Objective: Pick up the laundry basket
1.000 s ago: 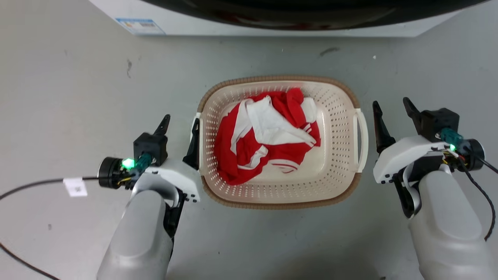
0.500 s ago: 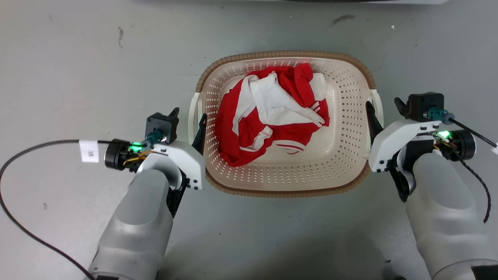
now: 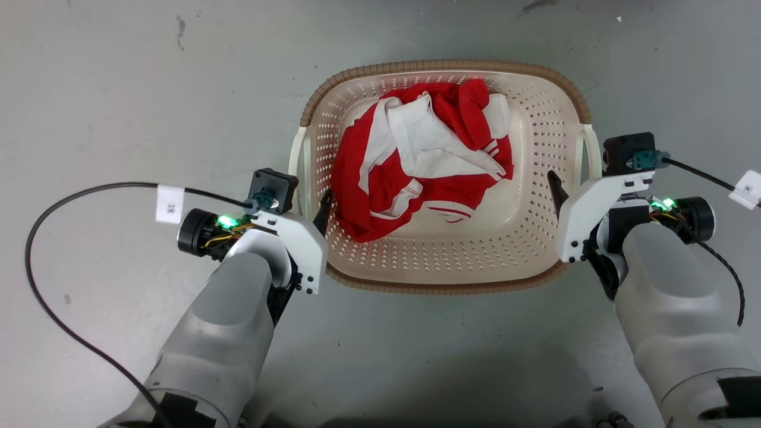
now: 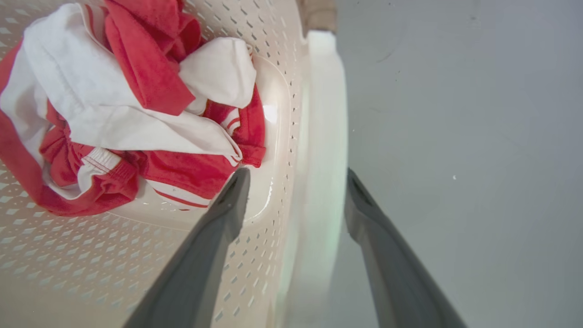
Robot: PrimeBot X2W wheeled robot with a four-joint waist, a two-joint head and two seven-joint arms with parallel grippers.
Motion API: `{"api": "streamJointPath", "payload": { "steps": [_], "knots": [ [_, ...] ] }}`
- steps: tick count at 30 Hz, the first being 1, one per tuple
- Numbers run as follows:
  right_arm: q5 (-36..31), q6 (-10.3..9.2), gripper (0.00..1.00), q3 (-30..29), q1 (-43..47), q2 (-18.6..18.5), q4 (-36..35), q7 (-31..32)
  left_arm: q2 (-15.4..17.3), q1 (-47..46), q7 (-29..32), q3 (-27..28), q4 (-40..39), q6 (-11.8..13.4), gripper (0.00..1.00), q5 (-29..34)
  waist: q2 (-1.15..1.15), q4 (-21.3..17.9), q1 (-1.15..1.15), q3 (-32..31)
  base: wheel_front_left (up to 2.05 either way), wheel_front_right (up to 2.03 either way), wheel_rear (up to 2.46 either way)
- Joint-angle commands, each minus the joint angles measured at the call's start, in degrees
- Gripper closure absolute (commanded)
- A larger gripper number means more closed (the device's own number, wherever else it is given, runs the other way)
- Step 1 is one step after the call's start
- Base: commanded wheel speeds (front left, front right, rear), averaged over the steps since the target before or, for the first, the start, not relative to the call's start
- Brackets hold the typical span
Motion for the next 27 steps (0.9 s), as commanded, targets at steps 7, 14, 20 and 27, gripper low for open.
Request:
{"api": "streamJointPath", "payload": {
  "steps": [7, 14, 20, 27],
  "knots": [
    [-1.23, -0.04, 0.0, 0.24, -3.47, -0.05, 2.81, 1.95, 0.27, -3.03, 3.3, -6.55, 2.25, -0.04, 0.0, -5.6, 0.0, 0.19, -0.01, 1.37, 0.0, 0.0, 0.0],
    [-1.32, -0.04, 0.0, -0.07, -4.8, -0.05, 3.94, 2.01, 1.23, -4.33, 4.17, -11.07, 2.63, -0.05, 0.0, -9.77, 0.0, 0.35, -0.01, 1.89, 0.0, 0.0, 0.0],
    [0.1, -0.03, 0.0, 0.39, -5.09, -0.04, 4.98, 2.31, 1.73, -4.8, 4.29, -14.25, 2.76, -0.04, 0.0, -12.65, 0.0, 0.53, -0.01, 1.92, 0.0, 0.0, 0.0],
    [2.29, 0.04, 1.0, 2.58, -5.29, 0.23, 5.8, 2.81, 1.79, -4.33, 6.1, -18.55, 1.35, -0.06, 1.0, -16.89, 0.0, 0.72, -0.01, 1.97, 0.0, 0.0, 0.0]
  ]
}}
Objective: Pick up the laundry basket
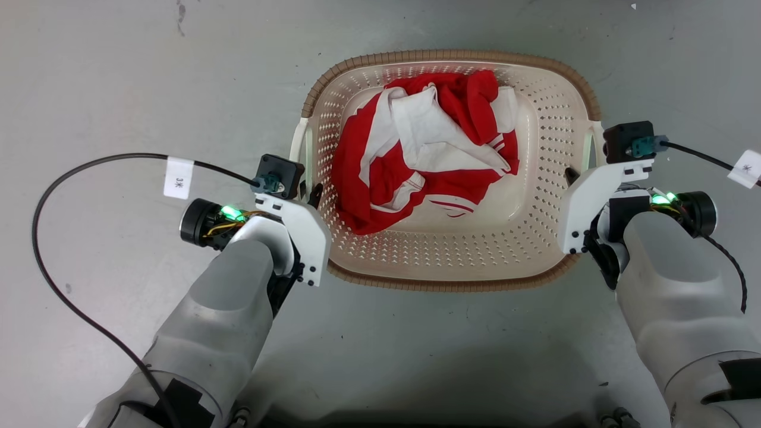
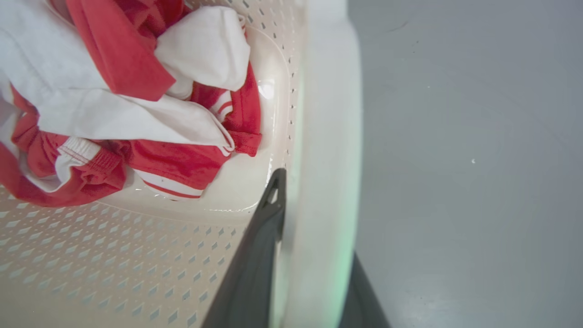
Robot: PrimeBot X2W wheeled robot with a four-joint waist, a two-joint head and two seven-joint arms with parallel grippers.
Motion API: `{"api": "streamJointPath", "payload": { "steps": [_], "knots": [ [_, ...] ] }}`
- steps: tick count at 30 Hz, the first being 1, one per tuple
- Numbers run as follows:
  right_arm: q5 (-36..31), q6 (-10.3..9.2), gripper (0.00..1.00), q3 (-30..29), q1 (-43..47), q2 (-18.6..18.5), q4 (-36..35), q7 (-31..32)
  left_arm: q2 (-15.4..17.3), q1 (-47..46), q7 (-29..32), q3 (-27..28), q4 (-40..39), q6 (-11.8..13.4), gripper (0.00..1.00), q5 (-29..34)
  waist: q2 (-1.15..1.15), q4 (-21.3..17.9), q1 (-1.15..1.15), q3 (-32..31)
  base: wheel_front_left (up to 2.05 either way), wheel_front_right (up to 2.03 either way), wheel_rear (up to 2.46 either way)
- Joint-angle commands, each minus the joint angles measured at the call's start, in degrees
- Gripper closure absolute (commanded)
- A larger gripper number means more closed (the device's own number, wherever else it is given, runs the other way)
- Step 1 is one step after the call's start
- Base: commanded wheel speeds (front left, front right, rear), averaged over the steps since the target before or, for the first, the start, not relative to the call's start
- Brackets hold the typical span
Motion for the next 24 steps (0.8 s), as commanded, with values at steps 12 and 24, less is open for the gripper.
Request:
{"api": "streamJointPath", "payload": {
  "steps": [12, 24],
  "knots": [
    [2.02, 0.15, 1.0, 5.1, 1.49, 0.52, 0.95, 5.8, 2.28, 2.11, 4.83, -8.91, -3.69, -0.17, 1.0, -8.33, 0.0, -0.67, 0.0, -5.91, 0.0, 0.0, 0.0],
    [8.71, 0.16, 1.0, 16.51, 4.28, 0.38, 0.6, 20.61, 8.73, 4.87, 18.99, -20.7, -11.86, -0.17, 1.0, -21.34, 0.0, -2.64, 0.0, -20.82, 0.0, 0.0, 0.0]
  ]
}}
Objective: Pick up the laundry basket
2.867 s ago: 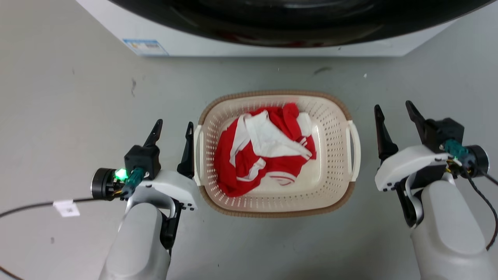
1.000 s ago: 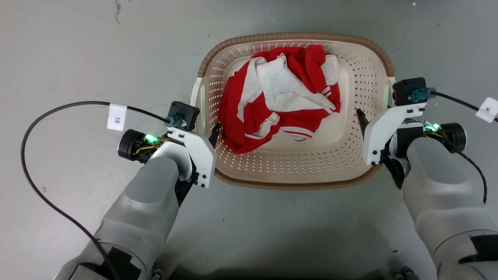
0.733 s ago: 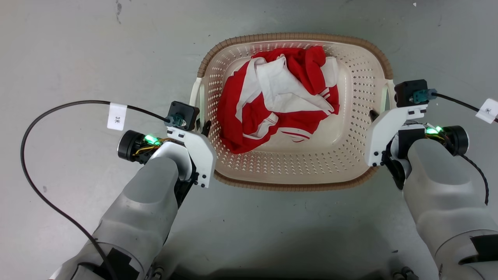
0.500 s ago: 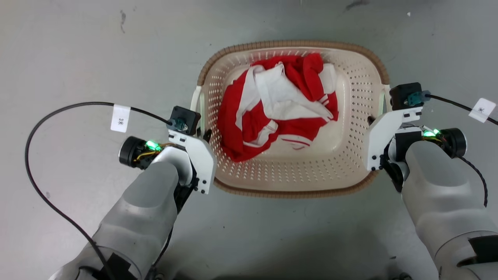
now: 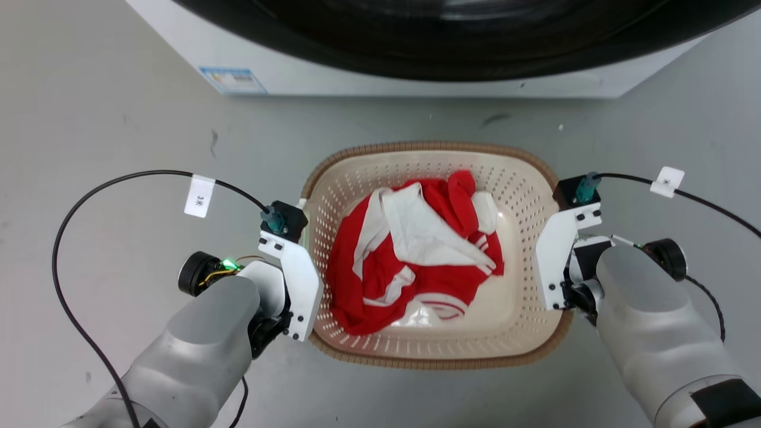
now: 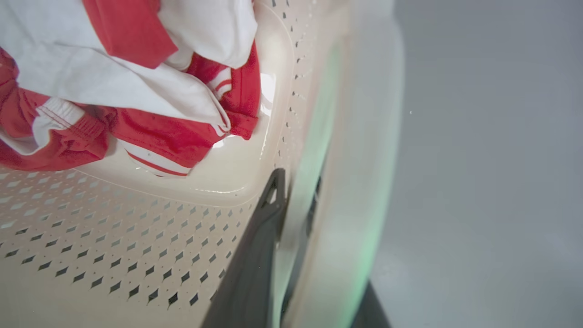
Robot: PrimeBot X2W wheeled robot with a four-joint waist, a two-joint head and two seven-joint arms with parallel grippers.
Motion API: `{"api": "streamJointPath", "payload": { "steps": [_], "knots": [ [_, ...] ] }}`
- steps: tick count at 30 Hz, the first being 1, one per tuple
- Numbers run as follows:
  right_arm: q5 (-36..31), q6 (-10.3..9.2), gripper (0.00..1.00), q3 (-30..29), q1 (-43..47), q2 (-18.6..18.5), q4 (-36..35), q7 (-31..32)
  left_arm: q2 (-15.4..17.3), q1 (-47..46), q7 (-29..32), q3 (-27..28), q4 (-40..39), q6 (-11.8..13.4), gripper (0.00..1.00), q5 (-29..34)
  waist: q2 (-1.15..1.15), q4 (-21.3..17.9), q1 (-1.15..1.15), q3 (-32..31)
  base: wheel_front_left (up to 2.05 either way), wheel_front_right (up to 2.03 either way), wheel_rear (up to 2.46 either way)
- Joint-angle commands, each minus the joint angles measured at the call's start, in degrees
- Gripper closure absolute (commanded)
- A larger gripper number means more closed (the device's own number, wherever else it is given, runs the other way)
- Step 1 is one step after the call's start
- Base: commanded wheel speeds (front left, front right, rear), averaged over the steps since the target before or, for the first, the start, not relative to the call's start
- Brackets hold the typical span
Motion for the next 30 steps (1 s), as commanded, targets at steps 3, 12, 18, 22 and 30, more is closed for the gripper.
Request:
{"api": "streamJointPath", "payload": {
  "steps": [3, 12, 18, 22, 30],
  "knots": [
    [1.38, 0.18, 1.0, 2.93, 1.75, 0.24, -0.51, 2.77, 1.47, 0.36, 3.13, -3.81, -3.11, -0.3, 1.0, -2.07, 0.0, -0.98, 0.0, -7.07, 0.0, 0.0, 0.0],
    [7.73, 0.26, 1.0, 10.98, 5.04, 0.27, -3.01, 12.4, 5.47, 1.91, 9.74, -11.1, -8.23, -0.41, 1.0, -11.45, 0.0, -2.0, 0.0, -17.69, 0.0, 0.0, 0.0],
    [11.49, 0.4, 1.0, 14.22, 7.53, 0.3, -4.16, 16.08, 6.93, 3.55, 13.18, -13.1, -10.2, -0.42, 1.0, -14.78, 0.0, -2.21, 0.0, -23.6, 0.0, 0.0, 0.0],
    [13.26, 0.41, 1.0, 16.0, 9.23, 0.3, -4.23, 17.85, 7.76, 4.54, 14.9, -13.88, -11.55, -0.42, 1.0, -15.6, 0.0, -2.27, 0.0, -27.28, 0.0, 0.0, 0.0],
    [15.5, 0.43, 1.0, 18.24, 10.51, 0.29, -3.6, 19.08, 7.39, 7.34, 17.62, -14.47, -12.57, -0.43, 1.0, -17.04, 0.0, -2.0, 0.0, -32.17, 0.0, 0.0, 0.0]
  ]
}}
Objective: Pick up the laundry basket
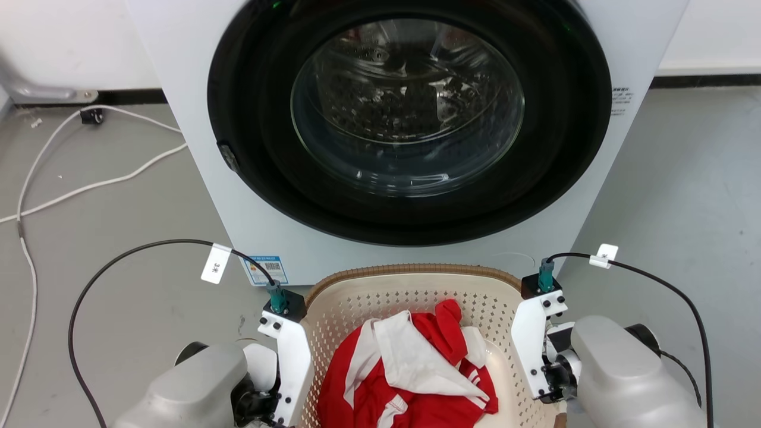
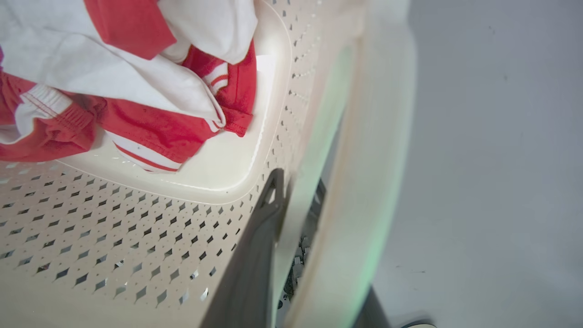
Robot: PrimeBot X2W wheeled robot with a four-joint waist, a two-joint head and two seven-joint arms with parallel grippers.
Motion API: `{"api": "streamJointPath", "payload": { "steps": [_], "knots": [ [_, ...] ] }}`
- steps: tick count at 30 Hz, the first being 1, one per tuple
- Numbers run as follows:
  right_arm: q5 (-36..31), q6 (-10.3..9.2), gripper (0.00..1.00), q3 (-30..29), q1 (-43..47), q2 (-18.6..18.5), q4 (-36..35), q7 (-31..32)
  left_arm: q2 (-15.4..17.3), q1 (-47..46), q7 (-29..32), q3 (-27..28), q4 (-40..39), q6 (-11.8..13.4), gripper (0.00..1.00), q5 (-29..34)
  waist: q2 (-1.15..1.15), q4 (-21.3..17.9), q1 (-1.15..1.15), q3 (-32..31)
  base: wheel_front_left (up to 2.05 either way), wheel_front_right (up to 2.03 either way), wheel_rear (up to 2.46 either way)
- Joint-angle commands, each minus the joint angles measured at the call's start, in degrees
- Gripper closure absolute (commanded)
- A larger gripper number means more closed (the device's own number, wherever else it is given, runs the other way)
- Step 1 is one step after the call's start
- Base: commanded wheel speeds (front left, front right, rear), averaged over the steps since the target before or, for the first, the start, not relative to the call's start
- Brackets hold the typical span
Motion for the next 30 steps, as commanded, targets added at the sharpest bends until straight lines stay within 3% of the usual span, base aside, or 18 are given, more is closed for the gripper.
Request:
{"api": "streamJointPath", "payload": {
  "steps": [1, 15, 30],
  "knots": [
    [-0.18, 0.74, 1.0, 1.26, 0.17, 0.37, -0.03, 0.21, -0.66, 0.35, 0.39, -0.29, -0.9, -0.7, 1.0, 0.04, 0.0, 0.16, 0.02, -1.07, 0.0, 0.0, 0.0],
    [2.59, 0.74, 1.0, 4.84, -0.16, 0.41, -0.41, 2.74, -0.57, 1.31, 6.09, -0.53, -2.78, -0.74, 1.0, -1.18, 0.0, 0.72, 0.02, -2.1, 0.0, 0.0, 0.0],
    [4.88, 0.74, 1.0, 6.75, -1.95, 0.51, 0.85, 2.14, -0.63, -0.48, 7.28, -0.53, -3.43, -0.75, 1.0, -1.63, 0.0, 0.22, 0.02, -1.68, 0.0, 0.0, 0.0]
  ]
}}
